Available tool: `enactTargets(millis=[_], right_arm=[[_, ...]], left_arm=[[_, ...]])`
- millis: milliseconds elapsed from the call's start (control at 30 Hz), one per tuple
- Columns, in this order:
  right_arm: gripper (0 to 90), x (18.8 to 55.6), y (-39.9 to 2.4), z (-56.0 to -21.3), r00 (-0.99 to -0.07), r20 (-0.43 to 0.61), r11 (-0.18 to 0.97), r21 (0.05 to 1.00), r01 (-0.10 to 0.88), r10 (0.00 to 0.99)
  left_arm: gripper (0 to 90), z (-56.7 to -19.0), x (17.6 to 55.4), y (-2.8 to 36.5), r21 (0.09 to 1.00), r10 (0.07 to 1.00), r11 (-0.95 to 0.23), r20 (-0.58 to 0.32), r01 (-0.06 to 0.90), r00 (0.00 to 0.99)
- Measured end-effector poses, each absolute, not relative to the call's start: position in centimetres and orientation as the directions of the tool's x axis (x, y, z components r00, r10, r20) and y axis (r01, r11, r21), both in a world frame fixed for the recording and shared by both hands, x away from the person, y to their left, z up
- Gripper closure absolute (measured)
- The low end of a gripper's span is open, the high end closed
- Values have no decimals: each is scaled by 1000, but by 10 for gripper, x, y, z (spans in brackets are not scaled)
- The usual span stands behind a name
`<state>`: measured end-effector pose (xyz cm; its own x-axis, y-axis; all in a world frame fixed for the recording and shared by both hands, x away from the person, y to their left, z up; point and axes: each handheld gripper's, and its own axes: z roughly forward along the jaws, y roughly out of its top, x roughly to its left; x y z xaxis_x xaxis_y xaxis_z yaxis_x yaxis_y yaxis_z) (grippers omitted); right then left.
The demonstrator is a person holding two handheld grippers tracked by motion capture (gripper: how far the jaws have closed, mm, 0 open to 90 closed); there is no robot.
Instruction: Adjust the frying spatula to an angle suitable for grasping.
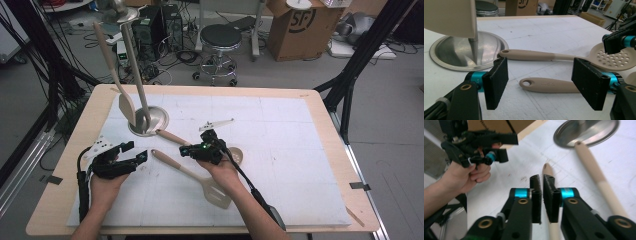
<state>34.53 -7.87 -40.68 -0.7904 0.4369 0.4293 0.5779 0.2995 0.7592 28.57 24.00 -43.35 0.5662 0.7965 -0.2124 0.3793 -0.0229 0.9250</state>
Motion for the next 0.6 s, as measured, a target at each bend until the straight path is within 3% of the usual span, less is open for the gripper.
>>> enactTargets(millis=[600], right_arm=[[897, 344, -29, -425, -817, 379, 528, 628, 572, 435]], left_arm=[[302, -433, 286, 241, 926, 794, -21, -214, 377, 570]])
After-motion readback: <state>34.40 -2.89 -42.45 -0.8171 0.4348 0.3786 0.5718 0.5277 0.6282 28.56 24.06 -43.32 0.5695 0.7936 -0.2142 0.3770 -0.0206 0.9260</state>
